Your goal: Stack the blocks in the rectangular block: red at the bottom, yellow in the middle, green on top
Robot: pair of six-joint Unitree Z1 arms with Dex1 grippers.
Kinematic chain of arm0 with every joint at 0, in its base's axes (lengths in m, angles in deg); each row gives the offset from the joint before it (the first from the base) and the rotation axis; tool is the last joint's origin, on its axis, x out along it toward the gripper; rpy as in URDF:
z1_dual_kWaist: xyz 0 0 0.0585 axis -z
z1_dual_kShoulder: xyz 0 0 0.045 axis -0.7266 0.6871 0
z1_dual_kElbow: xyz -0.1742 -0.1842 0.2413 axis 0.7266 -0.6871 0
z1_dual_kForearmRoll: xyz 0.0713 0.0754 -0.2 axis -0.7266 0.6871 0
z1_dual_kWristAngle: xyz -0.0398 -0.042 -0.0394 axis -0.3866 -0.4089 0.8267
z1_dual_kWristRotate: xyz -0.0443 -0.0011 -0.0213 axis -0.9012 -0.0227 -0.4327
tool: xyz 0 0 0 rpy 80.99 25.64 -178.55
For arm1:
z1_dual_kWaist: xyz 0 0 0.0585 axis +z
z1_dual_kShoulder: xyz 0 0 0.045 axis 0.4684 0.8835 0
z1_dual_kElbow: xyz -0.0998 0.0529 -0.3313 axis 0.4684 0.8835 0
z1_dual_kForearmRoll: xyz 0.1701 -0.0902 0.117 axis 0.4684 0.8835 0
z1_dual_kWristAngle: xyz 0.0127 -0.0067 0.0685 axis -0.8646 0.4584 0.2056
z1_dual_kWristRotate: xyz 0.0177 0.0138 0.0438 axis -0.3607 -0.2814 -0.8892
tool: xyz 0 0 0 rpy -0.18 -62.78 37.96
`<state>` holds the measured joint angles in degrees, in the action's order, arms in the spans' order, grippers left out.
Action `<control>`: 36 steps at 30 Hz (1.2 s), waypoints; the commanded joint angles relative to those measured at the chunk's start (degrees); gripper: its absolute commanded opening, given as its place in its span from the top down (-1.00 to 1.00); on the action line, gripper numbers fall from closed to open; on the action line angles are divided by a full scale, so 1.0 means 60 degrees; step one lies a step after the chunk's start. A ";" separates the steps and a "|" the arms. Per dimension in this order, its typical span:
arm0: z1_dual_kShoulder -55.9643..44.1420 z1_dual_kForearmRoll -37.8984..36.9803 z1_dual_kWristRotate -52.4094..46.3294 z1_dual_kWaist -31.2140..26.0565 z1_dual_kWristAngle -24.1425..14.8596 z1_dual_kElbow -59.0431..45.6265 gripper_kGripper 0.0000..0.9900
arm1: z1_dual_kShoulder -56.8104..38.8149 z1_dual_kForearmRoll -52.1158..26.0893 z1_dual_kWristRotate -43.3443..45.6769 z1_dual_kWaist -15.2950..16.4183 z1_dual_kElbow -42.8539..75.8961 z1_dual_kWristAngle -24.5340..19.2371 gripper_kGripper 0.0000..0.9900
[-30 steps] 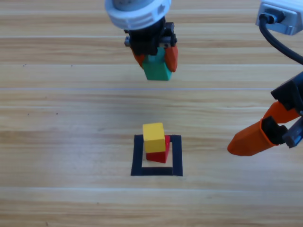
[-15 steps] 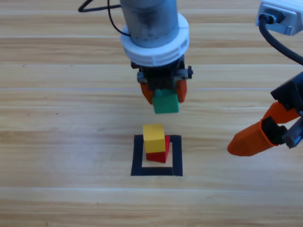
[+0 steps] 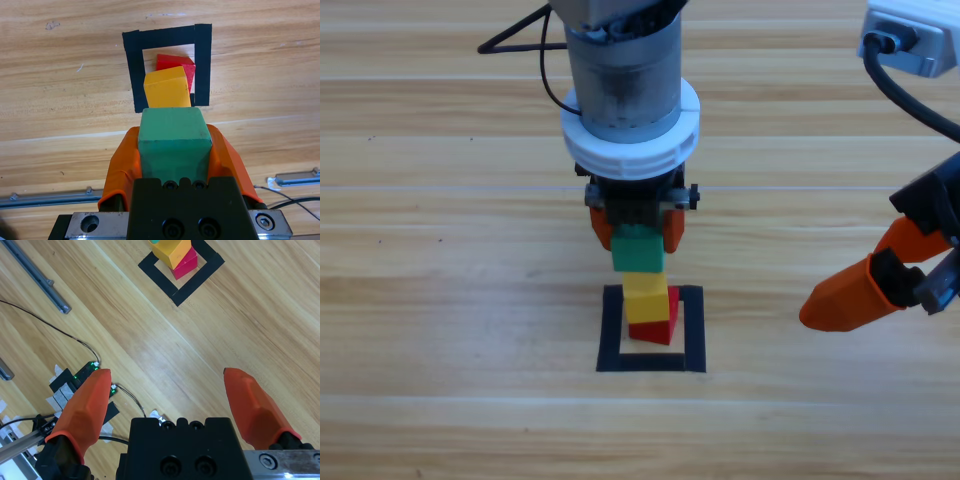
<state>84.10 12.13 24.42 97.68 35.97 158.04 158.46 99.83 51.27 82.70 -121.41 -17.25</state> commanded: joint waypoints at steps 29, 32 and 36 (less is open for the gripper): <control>0.1060 0.0047 0.0280 -0.0164 -0.0120 0.0331 1.00 | 0.0833 -0.0118 -0.0064 -0.0208 0.0055 -0.0110 -1.00; 0.1074 0.0047 0.0280 -0.0193 -0.0134 0.0331 1.00 | 0.0833 -0.0118 -0.0064 -0.0208 0.0055 -0.0110 -1.00; 0.1074 0.0047 0.0280 -0.0222 -0.0134 0.0317 1.00 | 0.0848 -0.0118 -0.0064 -0.0208 0.0041 -0.0110 -1.00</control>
<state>87.57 12.13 25.71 97.44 35.77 159.41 161.35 99.83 51.27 82.70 -121.41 -17.31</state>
